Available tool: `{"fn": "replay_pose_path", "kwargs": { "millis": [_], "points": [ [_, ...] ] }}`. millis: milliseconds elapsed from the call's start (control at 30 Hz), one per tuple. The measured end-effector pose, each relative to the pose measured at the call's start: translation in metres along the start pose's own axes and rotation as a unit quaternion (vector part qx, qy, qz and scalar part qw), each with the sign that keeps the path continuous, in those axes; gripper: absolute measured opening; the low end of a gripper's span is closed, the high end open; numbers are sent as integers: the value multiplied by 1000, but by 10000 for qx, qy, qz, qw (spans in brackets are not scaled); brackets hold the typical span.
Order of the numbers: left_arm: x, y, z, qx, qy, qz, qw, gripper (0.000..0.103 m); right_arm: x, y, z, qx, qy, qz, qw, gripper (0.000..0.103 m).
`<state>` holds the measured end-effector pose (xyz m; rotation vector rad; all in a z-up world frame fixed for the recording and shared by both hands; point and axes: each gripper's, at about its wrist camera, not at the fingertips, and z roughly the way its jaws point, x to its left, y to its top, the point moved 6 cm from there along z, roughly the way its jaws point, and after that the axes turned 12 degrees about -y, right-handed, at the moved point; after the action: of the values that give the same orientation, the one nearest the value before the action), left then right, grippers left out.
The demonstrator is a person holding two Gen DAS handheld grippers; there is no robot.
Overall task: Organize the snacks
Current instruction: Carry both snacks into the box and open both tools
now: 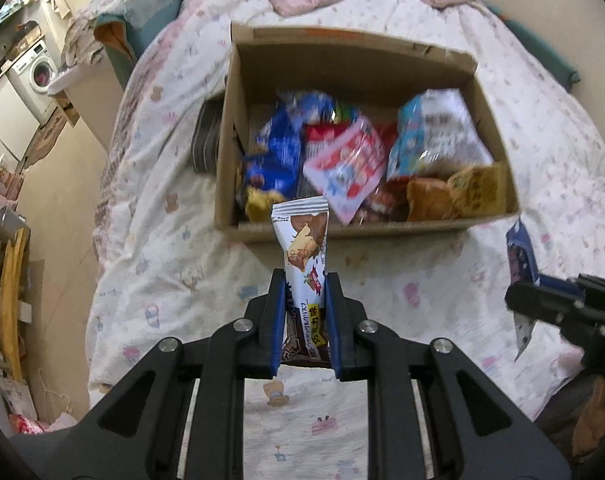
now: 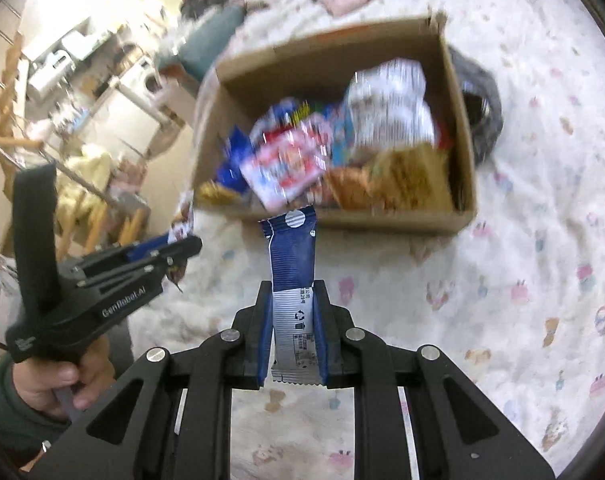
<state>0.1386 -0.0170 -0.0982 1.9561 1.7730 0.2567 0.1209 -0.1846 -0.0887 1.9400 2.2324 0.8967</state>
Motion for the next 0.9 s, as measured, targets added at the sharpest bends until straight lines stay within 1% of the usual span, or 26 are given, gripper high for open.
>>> {"fn": "replay_pose_path", "kwargs": {
  "millis": [100, 233, 333, 400, 467, 533, 633, 700, 733, 800, 900],
  "points": [
    [-4, 14, -9, -112, -28, 130, 9998, 15, -1, 20, -10, -396, -57, 89, 9992, 19],
    [-3, 43, -14, -264, 46, 343, 9991, 15, -12, 52, -24, -857, -145, 217, 9960, 19],
    [2, 66, -13, -391, 106, 425, 9983, 15, -17, 75, -23, -1133, -161, 293, 9930, 19],
    [5, 80, -10, -446, 92, 388, 9982, 15, -19, 89, -15, -1228, -291, 249, 9917, 19],
    [9, 90, -8, -513, 55, 282, 9983, 15, -20, 100, -6, -1202, -368, 180, 9919, 19],
    [11, 98, -2, -562, 19, 270, 9981, 15, -26, 109, 4, -1081, -337, 219, 9933, 19],
    [15, 103, 8, -557, -20, 187, 9983, 15, -23, 117, 24, -941, -238, 286, 9949, 19],
    [20, 103, 14, -612, -234, -27, 9978, 15, -18, 117, 35, -790, -160, 307, 9963, 19],
    [21, 104, 15, -653, -273, -53, 9975, 15, -16, 116, 38, -730, -121, 331, 9967, 19],
    [21, 104, 21, -695, -217, -20, 9973, 15, -10, 115, 41, -677, -62, 336, 9971, 19],
    [18, 102, 32, -541, -306, 45, 9981, 15, -3, 112, 47, -586, -45, 268, 9979, 19]
  ]
}}
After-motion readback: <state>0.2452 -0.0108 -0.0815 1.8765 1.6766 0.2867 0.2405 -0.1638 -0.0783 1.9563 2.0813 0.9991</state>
